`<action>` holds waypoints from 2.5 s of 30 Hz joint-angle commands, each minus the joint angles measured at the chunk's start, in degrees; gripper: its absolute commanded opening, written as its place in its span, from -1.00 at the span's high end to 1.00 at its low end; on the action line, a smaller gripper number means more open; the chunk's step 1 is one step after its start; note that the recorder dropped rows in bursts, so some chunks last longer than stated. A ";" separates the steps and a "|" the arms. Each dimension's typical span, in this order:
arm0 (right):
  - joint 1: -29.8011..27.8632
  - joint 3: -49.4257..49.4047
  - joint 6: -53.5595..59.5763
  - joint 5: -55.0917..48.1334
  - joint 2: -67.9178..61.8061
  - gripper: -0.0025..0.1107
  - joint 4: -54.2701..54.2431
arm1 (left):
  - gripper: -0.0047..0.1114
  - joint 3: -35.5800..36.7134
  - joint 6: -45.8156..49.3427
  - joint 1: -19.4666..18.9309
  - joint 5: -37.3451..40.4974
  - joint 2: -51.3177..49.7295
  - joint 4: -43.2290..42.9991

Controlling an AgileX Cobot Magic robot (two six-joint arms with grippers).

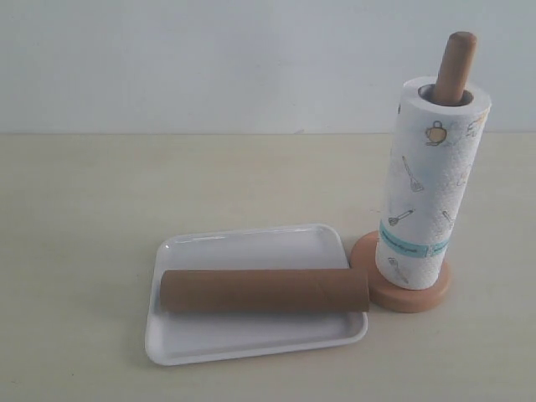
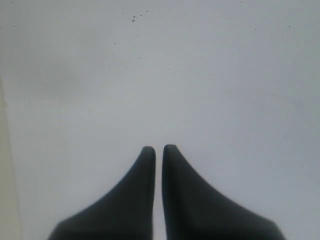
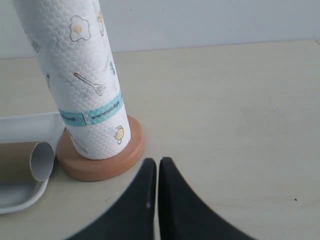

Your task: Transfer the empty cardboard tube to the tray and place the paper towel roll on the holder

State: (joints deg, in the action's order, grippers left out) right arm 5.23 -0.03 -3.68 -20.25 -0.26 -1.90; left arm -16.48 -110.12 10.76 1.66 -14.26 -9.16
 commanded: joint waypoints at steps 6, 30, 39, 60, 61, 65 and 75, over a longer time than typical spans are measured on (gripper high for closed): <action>-0.10 0.03 -0.22 0.73 0.26 0.93 0.07 | 0.84 3.50 13.61 -0.17 -0.30 4.05 0.36; -0.10 0.03 -0.22 0.33 0.26 0.93 0.07 | 0.84 16.48 100.83 -7.28 9.61 14.26 8.09; -0.10 0.03 -0.22 0.44 0.26 0.93 0.07 | 0.84 16.48 102.29 -10.51 16.10 14.26 7.86; -0.10 0.03 -0.22 0.44 0.26 0.93 -0.04 | 0.84 16.48 102.29 -10.51 16.10 14.26 7.86; -0.10 0.03 -0.22 0.44 0.26 0.93 -0.04 | 0.84 16.48 102.29 -10.51 16.10 14.26 7.86; -0.10 0.03 -0.22 0.44 0.26 0.93 -0.04 | 0.84 16.48 102.29 -10.51 16.10 14.26 7.86; -0.10 0.03 -0.22 0.44 0.26 0.93 -0.04 | 0.84 16.48 102.29 -10.51 16.10 14.26 7.86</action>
State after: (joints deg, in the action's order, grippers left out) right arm 5.23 -0.03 -3.68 -20.25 -0.26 -1.90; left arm -0.20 -8.06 0.54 17.58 -0.21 -1.56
